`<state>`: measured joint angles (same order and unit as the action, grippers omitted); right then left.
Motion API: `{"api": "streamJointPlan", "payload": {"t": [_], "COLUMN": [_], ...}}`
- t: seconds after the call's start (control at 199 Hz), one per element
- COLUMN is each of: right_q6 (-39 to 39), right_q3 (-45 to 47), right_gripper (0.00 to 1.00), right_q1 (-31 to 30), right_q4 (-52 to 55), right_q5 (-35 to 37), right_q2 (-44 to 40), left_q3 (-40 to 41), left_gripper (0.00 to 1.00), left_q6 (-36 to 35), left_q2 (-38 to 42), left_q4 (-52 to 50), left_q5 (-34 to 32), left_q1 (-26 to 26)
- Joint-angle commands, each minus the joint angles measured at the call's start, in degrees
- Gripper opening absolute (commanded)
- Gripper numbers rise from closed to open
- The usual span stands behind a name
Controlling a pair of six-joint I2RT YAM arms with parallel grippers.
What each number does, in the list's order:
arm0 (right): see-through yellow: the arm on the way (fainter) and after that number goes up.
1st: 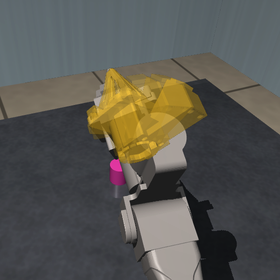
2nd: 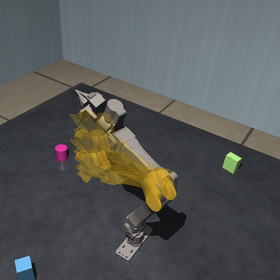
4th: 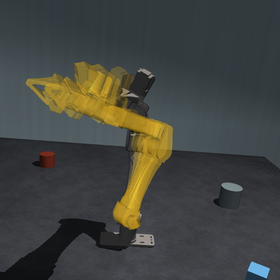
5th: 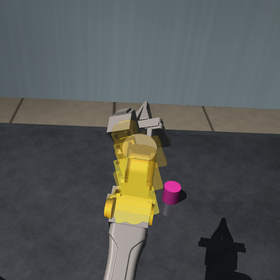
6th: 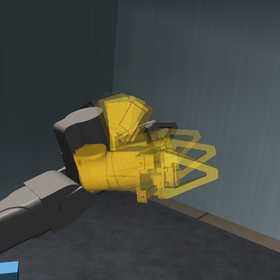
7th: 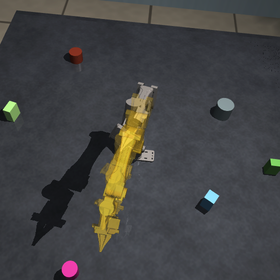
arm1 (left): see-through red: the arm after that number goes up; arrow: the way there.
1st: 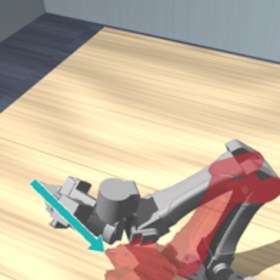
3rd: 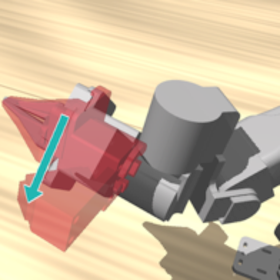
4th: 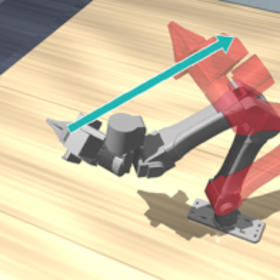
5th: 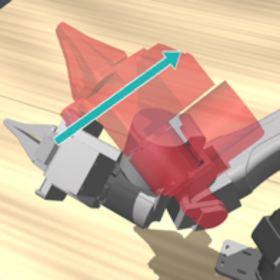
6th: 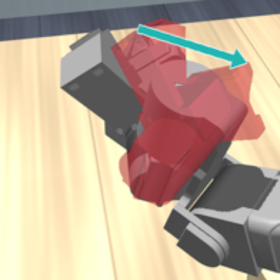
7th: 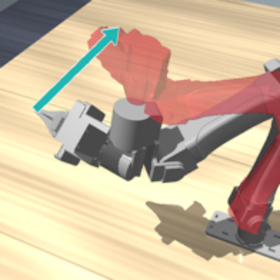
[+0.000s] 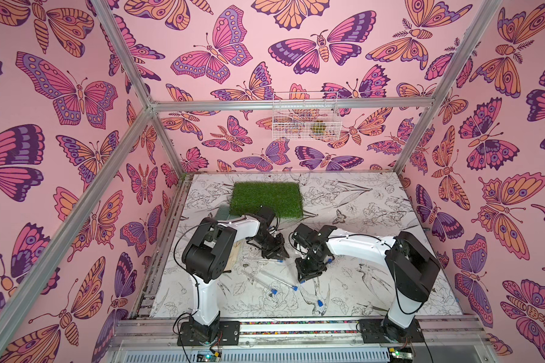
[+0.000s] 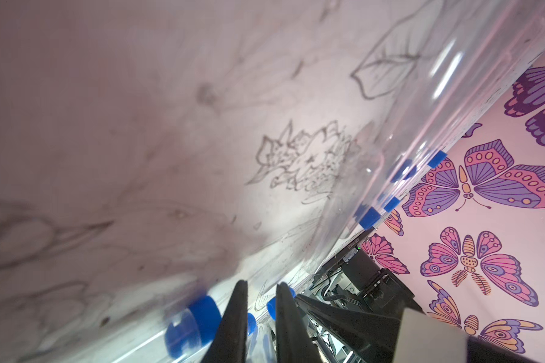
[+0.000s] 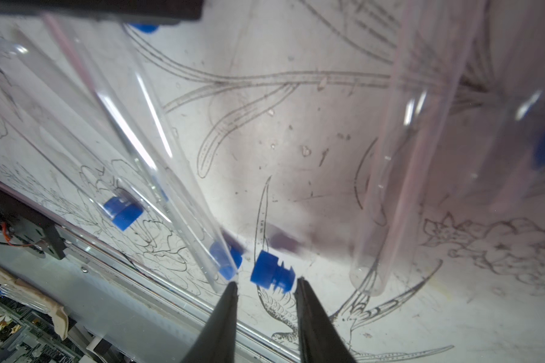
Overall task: Remove stoppers from test tubes
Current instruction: Place the stopper at the center of the board.
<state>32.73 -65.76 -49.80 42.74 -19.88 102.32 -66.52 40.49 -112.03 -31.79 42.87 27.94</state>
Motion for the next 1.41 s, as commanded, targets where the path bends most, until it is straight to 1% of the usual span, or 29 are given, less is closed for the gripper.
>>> {"api": "streamJointPlan", "payload": {"t": [0.0, 0.156, 0.356, 0.432, 0.572, 0.693, 0.798, 0.879, 1.044, 1.401], "right_q6": [-1.15, -1.44, -0.92, -0.72, -0.12, 0.05, 0.63, 1.19, 1.55, 2.5], "right_q3": [-2.47, -3.89, -4.03, -3.72, -2.3, -1.41, -0.46, 0.43, 1.24, 4.86], "right_gripper": [0.37, 0.37, 0.39, 0.42, 0.45, 0.47, 0.49, 0.51, 0.55, 0.59], "right_q1": [-0.29, -0.3, -0.12, 0.1, 0.92, 1.33, 1.78, 2.33, 3.4, 5.06], "right_q4": [1.69, 3.61, 4.93, 5.55, 5.69, 6.42, 7.13, 7.35, 8.53, 8.74], "right_q5": [1.67, 2.61, 5.07, 6.15, 6.32, 6.33, 7.24, 7.7, 9.19, 10.19], "right_q2": [-0.06, -1.52, -6.5, -8.46, -11.81, -15.73, -18.51, -20.95, -25.5, -31.16], "left_q3": [-1.18, -1.31, -1.63, -1.74, -2.07, -2.03, -2.06, -2.12, -2.14, -1.85], "left_gripper": [0.0, 0.0, 0.0, 0.04, 0.07, 0.15, 0.17, 0.23, 0.29, 0.32], "left_q6": [-0.94, -1.11, -1.2, -1.11, -1.2, -1.2, -1.03, -0.85, -0.5, 0.04], "left_q2": [-1.72, -2.31, -2.76, -3.02, -3.53, -3.48, -3.31, -3.2, -3.18, -2.4], "left_q4": [-1.38, -1.41, -1.41, -1.43, -1.35, -1.37, -1.43, -1.38, -1.38, -1.43], "left_q5": [-0.86, -1.12, -1.21, -1.3, -1.3, -1.39, -1.39, -1.34, -1.32, -1.08], "left_q1": [0.53, 0.67, 0.88, 1.12, 1.46, 1.5, 1.5, 1.58, 1.76, 1.94]}}
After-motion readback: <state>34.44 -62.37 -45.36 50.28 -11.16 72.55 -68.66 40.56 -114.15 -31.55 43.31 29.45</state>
